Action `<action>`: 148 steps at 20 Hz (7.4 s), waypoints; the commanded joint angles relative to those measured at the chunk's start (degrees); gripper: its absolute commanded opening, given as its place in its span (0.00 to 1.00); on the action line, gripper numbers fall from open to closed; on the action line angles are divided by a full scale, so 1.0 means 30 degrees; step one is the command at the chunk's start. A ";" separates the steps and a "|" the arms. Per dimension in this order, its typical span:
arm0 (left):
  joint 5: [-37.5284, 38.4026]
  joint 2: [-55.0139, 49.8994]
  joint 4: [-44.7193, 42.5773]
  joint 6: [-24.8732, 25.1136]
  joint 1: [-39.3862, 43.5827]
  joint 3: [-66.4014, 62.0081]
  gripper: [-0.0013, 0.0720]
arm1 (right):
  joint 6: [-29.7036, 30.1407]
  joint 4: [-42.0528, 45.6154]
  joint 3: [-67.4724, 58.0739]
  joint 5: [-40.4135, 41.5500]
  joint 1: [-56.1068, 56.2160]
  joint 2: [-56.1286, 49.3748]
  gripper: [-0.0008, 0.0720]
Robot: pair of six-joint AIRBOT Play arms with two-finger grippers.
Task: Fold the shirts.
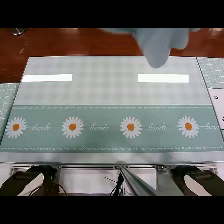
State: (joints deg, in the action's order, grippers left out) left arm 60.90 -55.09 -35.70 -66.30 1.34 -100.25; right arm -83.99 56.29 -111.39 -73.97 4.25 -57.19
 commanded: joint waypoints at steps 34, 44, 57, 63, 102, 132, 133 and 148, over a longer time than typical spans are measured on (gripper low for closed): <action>-0.5603 -0.7388 -0.0925 -0.0583 0.3483 1.4345 0.98 | -0.0707 -0.4743 0.8692 0.3628 -0.2317 -1.1169 0.86; 0.4670 -0.6521 -0.3934 0.0138 -0.6637 1.7864 0.98 | 0.0525 0.2871 1.6611 0.0240 -0.9173 -0.4889 0.87; -0.0146 -0.8845 0.2608 0.4466 -0.1552 2.1959 0.85 | 0.4473 -0.3621 2.4851 0.2608 -0.9479 -0.2135 0.86; 0.0350 -0.8874 0.2645 0.4364 -0.1399 2.0196 0.05 | 0.3446 -0.2688 2.4655 0.4707 -0.9479 -0.2361 0.86; 0.2667 -0.1865 0.0350 -0.3439 -0.4561 -0.3599 0.05 | 0.0168 0.1530 -0.3840 0.0699 -0.4357 -0.1982 0.05; -0.1501 -0.0211 -0.3942 -0.2907 -0.1683 1.1774 0.05 | 0.0007 0.5741 1.2590 0.3738 -0.4357 0.1319 0.05; -0.3053 -0.1654 -0.3905 -0.2914 -0.1020 1.1701 0.05 | 0.0015 0.5406 1.2539 0.4838 -0.4357 -0.0255 0.05; 0.0437 -1.1825 -0.1982 -0.2994 -0.1384 0.7584 0.98 | -0.1858 -0.0925 0.5530 0.2251 -0.6375 -1.3529 0.87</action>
State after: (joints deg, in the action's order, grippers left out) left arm 47.44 -89.84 -37.34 -75.24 1.37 -76.62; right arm -91.29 54.89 -93.80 -60.12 -11.92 -97.21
